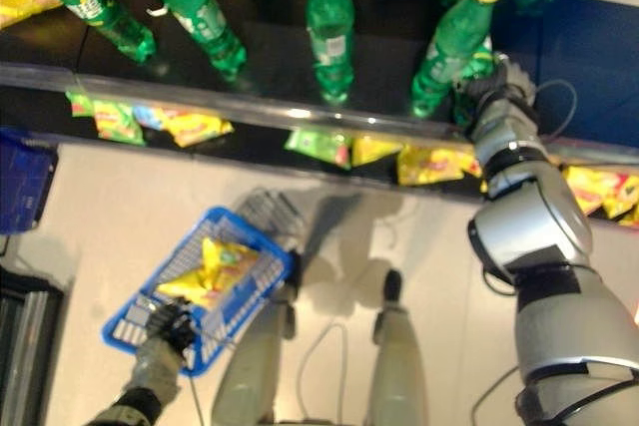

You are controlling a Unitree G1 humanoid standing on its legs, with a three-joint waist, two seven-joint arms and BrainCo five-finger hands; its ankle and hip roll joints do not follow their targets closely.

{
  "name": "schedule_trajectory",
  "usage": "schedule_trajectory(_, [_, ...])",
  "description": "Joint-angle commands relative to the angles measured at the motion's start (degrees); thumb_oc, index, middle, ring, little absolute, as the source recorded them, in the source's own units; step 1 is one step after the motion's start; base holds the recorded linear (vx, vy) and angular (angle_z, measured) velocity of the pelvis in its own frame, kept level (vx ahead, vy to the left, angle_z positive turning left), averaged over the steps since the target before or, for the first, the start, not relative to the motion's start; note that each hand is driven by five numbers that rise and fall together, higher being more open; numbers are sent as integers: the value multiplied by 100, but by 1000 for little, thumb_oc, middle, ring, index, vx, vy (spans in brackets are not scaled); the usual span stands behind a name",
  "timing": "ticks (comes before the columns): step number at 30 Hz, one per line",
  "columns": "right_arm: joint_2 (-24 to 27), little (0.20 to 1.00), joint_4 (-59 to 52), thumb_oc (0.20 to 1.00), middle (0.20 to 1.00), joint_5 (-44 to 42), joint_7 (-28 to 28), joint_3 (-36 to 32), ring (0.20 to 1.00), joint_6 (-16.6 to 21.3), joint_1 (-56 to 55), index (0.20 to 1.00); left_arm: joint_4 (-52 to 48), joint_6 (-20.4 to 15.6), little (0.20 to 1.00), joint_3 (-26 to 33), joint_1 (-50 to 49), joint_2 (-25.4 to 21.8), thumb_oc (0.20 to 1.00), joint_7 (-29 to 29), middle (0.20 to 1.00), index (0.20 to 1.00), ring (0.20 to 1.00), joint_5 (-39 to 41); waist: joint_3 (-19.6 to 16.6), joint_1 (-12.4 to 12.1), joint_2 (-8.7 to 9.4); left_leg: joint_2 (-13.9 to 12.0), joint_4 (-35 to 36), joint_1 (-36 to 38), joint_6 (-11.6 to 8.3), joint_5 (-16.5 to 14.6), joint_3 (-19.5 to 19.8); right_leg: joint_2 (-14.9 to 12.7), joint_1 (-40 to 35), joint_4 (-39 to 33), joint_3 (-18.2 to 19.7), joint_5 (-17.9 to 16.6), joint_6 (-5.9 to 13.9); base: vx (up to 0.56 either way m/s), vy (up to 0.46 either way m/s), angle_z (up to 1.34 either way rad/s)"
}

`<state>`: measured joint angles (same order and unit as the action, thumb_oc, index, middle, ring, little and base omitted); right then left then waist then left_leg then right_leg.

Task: Pick up the snacks into the basket

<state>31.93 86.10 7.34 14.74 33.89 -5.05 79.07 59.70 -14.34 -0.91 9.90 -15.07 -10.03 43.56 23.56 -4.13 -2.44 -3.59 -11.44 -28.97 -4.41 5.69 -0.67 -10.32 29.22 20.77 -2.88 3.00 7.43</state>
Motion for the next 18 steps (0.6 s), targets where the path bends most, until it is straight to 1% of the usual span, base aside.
schedule_trajectory(1, [0,200,290,200,200,161,-183,111,200,-49,95,200,143,40,200,-43,-178,-306,200,-2,200,200,200,-89,220,-131,92,389,-376,-35,287,-417,91,130,-70,-505,-137,-719,-140,0,0,0])
schedule_trajectory(12, [206,200,338,200,200,209,-222,37,200,-86,2,200,278,71,200,-4,-109,-315,200,30,200,200,200,-103,213,-125,60,391,-368,9,284,-426,98,122,-88,-457,-133,-691,-142,0,0,0])
schedule_trajectory(18, [425,200,180,200,200,48,-115,-8,200,-38,127,200,214,35,200,40,-100,-332,200,18,200,200,200,-90,230,-70,61,379,-348,54,274,-421,81,141,-88,-438,-102,-678,-140,0,0,0])
